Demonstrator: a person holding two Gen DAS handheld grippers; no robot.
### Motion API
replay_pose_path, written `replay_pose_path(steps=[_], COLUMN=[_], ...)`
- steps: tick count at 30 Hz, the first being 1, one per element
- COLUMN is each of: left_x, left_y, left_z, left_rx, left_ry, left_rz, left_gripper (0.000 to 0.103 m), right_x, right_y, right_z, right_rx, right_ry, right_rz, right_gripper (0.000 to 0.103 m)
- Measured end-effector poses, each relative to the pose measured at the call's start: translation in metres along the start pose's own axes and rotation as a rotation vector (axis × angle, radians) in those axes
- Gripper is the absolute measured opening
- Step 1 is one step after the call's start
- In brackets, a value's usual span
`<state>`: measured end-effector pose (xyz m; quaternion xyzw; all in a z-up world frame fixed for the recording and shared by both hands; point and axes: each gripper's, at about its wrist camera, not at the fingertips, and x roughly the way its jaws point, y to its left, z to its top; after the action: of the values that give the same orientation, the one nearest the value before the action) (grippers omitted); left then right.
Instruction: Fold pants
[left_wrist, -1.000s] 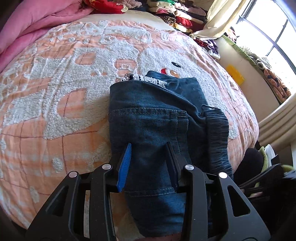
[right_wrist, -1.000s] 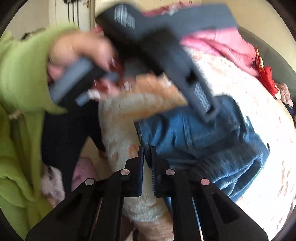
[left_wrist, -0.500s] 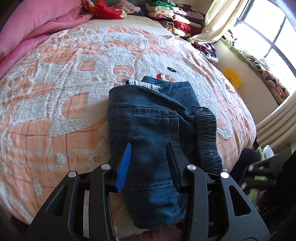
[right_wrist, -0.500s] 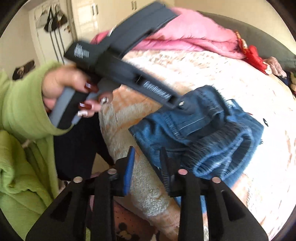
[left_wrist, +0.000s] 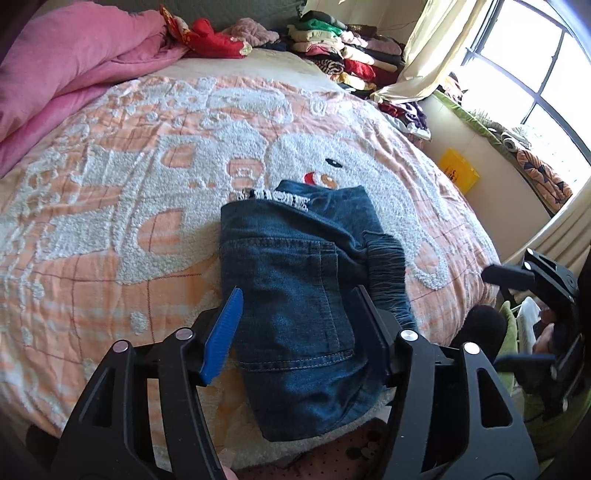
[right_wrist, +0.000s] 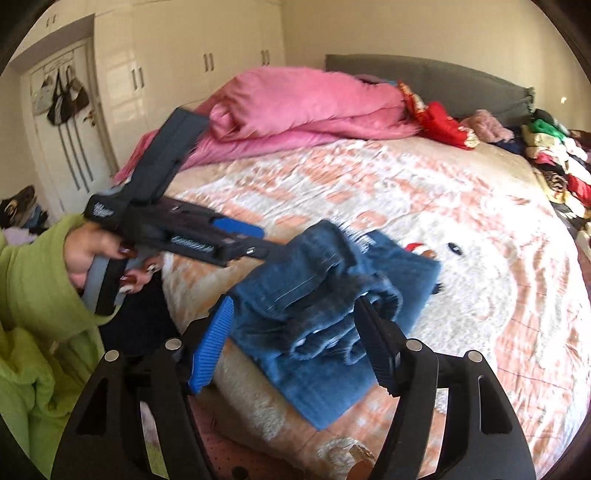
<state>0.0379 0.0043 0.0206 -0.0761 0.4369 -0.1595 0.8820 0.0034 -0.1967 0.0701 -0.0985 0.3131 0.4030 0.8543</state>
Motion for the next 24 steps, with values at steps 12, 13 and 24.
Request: replay_pose_path(steps=[12, 13, 24], left_x=[-0.013, -0.013, 0.003], left_y=[0.0, 0.0, 0.005], left_z=[0.005, 0.005, 0.001], left_rx=[0.005, 0.006, 0.019], left_ry=[-0.048, -0.048, -0.025], left_rz=[0.027, 0.03, 0.063], left_gripper=[0.081, 0.082, 0.084], right_x=[0.0, 0.001, 0.028], right_y=[-0.025, -0.027, -0.059], right_z=[0.002, 0.001, -0.013], right_rx=[0.099, 0.108, 0.239], right_ry=[-0.024, -0.02, 0.077], right_rz=[-0.12, -0.126, -0.203], right_gripper=[0.079, 0.079, 0.079])
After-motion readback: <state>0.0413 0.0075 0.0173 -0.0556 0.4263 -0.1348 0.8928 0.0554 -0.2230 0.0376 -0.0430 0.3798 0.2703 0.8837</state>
